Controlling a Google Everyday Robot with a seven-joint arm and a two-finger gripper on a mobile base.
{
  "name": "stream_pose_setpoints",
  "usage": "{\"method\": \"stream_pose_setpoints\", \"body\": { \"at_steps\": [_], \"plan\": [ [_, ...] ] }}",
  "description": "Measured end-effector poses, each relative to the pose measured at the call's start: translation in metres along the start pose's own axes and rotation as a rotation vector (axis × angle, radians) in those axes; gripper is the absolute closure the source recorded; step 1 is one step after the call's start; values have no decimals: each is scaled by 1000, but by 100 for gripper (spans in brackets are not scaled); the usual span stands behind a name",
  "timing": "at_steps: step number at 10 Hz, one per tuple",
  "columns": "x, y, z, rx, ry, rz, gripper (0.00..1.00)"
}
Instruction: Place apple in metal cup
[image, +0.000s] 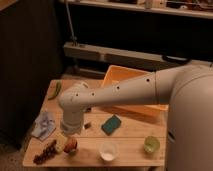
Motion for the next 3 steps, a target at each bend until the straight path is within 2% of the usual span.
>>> {"method": "stream_pose_setpoints", "body": {
  "at_steps": [3],
  "plan": [
    [-2, 2, -1, -16, 4, -5, 20]
  ]
}}
